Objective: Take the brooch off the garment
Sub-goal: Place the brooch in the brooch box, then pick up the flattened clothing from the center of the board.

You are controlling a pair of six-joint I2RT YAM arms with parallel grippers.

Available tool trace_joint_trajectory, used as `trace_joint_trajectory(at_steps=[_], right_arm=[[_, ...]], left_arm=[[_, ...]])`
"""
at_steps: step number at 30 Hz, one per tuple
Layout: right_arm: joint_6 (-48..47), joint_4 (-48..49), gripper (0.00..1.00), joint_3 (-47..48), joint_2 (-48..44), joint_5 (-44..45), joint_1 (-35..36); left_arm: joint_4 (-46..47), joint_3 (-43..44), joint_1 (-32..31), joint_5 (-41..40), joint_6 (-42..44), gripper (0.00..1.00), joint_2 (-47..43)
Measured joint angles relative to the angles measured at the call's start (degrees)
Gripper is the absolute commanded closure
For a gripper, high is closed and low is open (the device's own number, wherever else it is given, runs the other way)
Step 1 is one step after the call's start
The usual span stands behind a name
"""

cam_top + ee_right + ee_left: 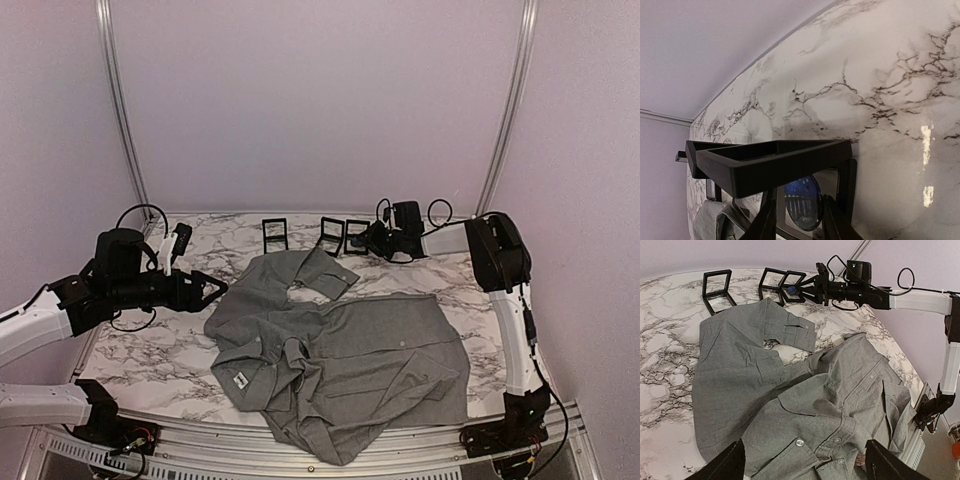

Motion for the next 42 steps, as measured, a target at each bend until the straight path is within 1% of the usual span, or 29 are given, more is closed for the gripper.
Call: trace_joint_trajectory(at_steps=[11,19,26,28,31,37,39,42], right_arm=[[-1.6,-1.9,0.58,-0.5,-1.9,1.9,0.2],[-2.5,-2.1,0.55,-2.9,-3.7,2.4,0.4],[-4.9,-5.3,0.53,-7.7,-9.4,4.4,1.7],[-5.9,-6.2,0.53,-10.2,-12.7,5.3,2.9],[-7.5,-7.4,0.53,-14.2,-18.1,6.4,5.6],[-9.7,-9.9,0.54,-25.4,-29.1,9.1,13.6],[-9.9,-11.1,0.54,-28.2,-31.4,10.1,16.4],[-10.1,-13.7,0.54,-31.6,-34.3,12.4,21.6]], left_arm=[[0.5,-0.4,0.1,0.8,-0.2,0.15,0.7],[1.1,-0.7,0.2,2.1,-0.8,0.15,1.2],[2.8,-1.0,0.4,4.2,-1.9,0.14,3.3],[3.3,-1.4,0.5,4.9,-2.4,0.15,3.9],[3.4,-1.6,0.5,5.6,-3.2,0.19,5.0],[5.4,-3.7,-0.7,6.5,-8.5,0.27,7.2],[6.7,-5.2,-2.8,6.1,-10.5,0.3,7.6],[8.7,-6.3,-8.5,5.0,-13.1,0.31,9.6]])
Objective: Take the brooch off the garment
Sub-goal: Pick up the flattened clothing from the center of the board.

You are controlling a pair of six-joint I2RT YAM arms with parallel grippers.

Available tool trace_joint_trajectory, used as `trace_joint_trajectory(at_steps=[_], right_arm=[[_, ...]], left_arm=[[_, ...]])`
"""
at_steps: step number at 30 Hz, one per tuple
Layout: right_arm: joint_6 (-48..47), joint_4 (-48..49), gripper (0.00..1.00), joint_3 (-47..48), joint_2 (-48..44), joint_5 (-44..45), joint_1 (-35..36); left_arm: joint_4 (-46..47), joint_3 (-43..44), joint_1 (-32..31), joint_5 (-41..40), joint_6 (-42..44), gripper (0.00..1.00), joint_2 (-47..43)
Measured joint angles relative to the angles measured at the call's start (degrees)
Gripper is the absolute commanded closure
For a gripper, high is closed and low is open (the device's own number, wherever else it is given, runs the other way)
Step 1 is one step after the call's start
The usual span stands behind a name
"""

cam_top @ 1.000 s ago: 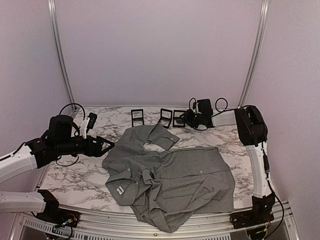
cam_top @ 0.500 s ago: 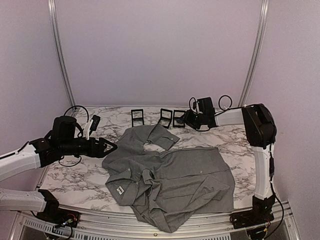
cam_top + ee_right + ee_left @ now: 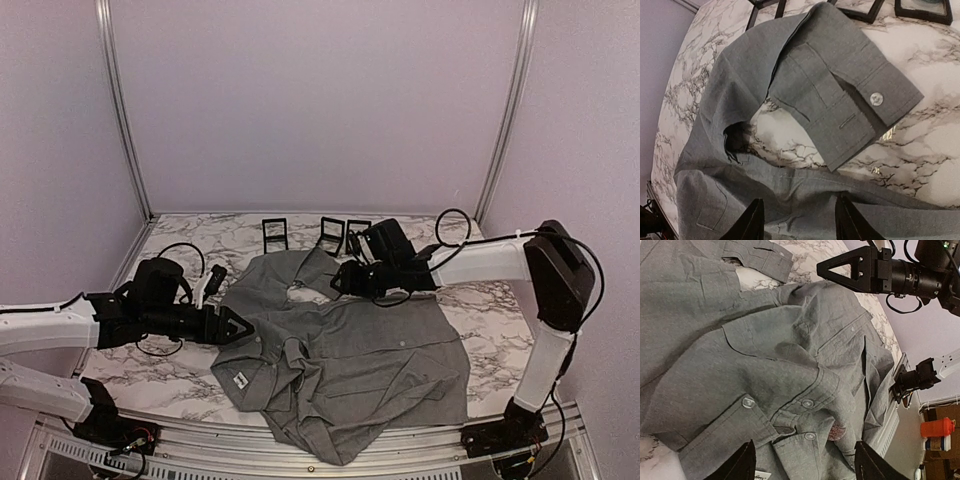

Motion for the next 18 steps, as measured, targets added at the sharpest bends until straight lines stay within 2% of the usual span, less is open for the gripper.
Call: trace_joint_trajectory(at_steps=[5,10,18], right_arm=[[0.8,-3.8,0.53,-3.6,-5.7,3.2,8.3],[3.0,-6.4,0.53,-5.5,-10.1,5.9,15.4],[7.3,-10.1,0.53,-7.1,-10.6,8.9,24.0]], left_arm=[[2.1,-1.6,-7.4,-2.7,-2.1,0.31,3.5],[2.1,-1.9,-10.4,-5.9,-2.4,0.29,4.8],[1.8,-1.7,-16.1,-11.4,-2.4,0.27,10.0]])
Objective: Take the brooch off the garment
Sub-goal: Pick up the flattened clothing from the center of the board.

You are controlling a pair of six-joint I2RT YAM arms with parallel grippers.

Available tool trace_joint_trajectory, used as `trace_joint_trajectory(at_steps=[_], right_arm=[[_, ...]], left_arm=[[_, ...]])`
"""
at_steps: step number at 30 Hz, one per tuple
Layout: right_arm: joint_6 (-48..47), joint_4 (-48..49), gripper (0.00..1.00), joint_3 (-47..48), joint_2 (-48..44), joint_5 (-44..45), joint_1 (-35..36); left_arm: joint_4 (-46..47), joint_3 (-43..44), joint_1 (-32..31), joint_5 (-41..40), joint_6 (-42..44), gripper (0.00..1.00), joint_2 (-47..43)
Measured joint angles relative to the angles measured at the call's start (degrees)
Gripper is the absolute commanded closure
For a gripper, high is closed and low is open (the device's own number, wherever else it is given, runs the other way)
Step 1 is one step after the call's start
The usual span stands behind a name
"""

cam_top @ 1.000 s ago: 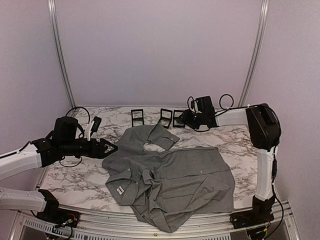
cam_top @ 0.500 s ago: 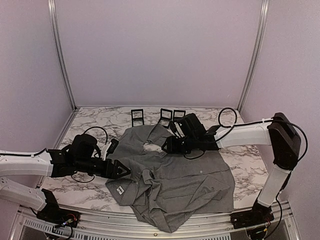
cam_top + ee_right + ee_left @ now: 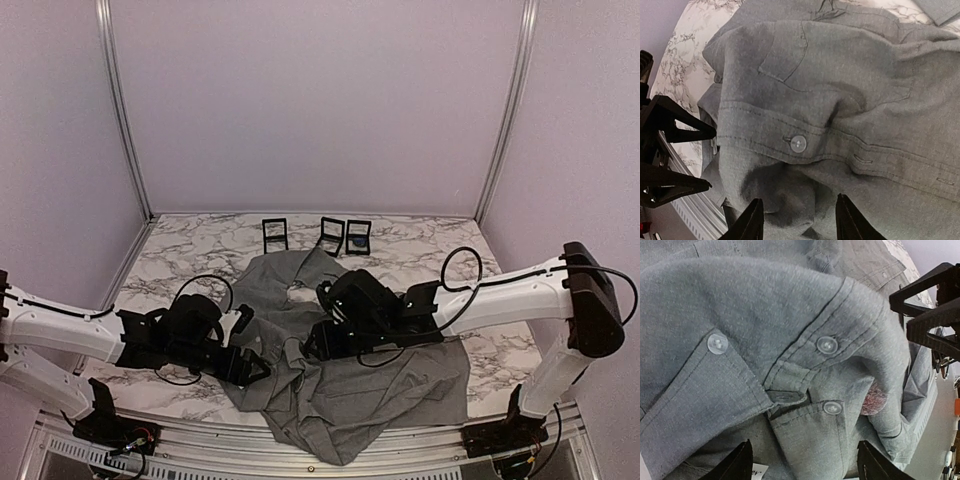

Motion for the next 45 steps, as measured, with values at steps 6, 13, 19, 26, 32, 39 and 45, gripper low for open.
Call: trace_joint_trajectory(at_steps=[6,13,19,26,32,39,45], right_arm=[[2.3,-2.6,0.53,-1.3,0.0,0.6,3.9],[4.4,-2.9,0.53,-4.8,-2.8,0.5,4.7],[5.4,-1.9,0.53,-5.0,-2.3,-0.3,5.5],[5.6,0.9,0.56,-5.0,1.3,-2.9,5.8],[5.8,1.9,0.8,-4.9,3.7,-4.0,5.8],[5.5,2.7,1.0,-4.0,3.7,-4.6,5.8],[5.1,2.6,1.0,-2.2,3.8,-4.7,5.8]], left_arm=[[-0.3,0.8,-1.7,-2.1,-0.1,0.4,4.5],[0.6,0.8,-1.7,-2.4,-1.2,0.67,4.8],[1.9,0.8,-1.7,-2.6,-2.1,0.86,4.8],[2.4,0.8,-1.7,-3.4,-2.6,0.76,4.6],[2.6,0.5,-1.7,-2.8,-2.9,0.47,3.4],[1.9,-0.2,-1.7,-2.1,-2.8,0.33,1.9],[2.0,-0.6,-1.7,0.0,-3.0,0.42,2.8]])
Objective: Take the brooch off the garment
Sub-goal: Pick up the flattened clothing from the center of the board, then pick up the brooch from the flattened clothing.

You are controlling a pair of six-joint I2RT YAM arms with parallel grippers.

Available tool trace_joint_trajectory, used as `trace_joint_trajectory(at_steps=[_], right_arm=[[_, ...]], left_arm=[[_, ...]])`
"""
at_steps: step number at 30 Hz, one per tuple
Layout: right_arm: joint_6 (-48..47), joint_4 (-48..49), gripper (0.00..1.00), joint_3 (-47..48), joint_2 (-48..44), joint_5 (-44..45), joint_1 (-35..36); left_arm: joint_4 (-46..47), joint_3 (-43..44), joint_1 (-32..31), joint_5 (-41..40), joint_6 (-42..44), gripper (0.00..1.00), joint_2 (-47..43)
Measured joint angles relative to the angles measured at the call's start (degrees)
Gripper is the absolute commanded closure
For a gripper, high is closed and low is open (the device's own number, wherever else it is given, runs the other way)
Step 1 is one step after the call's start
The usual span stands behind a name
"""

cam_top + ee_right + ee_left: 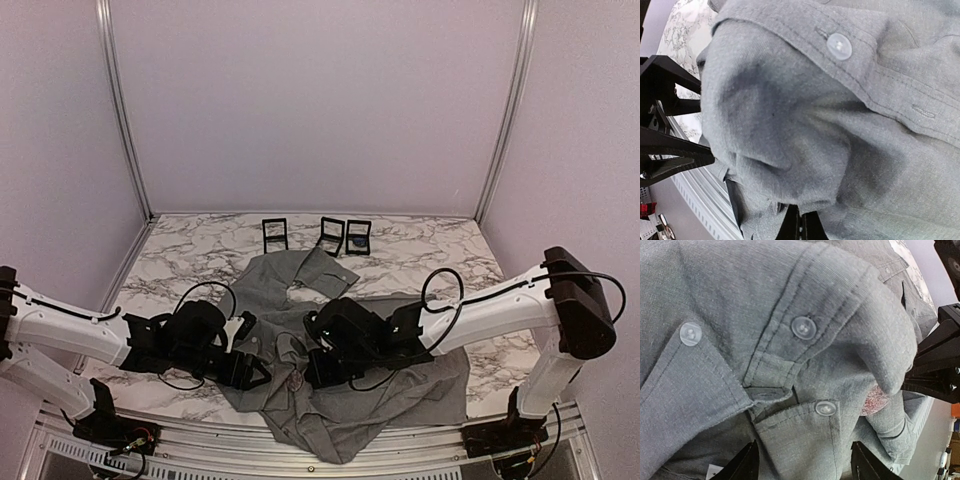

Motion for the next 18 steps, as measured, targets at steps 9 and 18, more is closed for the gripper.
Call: trace_joint_trajectory(at_steps=[9,18], right_arm=[[-1.8,-1.2,1.0,4.3,0.2,0.9,-0.1],[-4.5,-2.2,1.0,6.9,2.3,0.6,-0.5]], left_arm=[[0.4,-0.6,0.0,2.3,-2.2,0.86,1.7],[-2.2,-1.7,1.4,-2.3,-3.0,1.0,-0.9]])
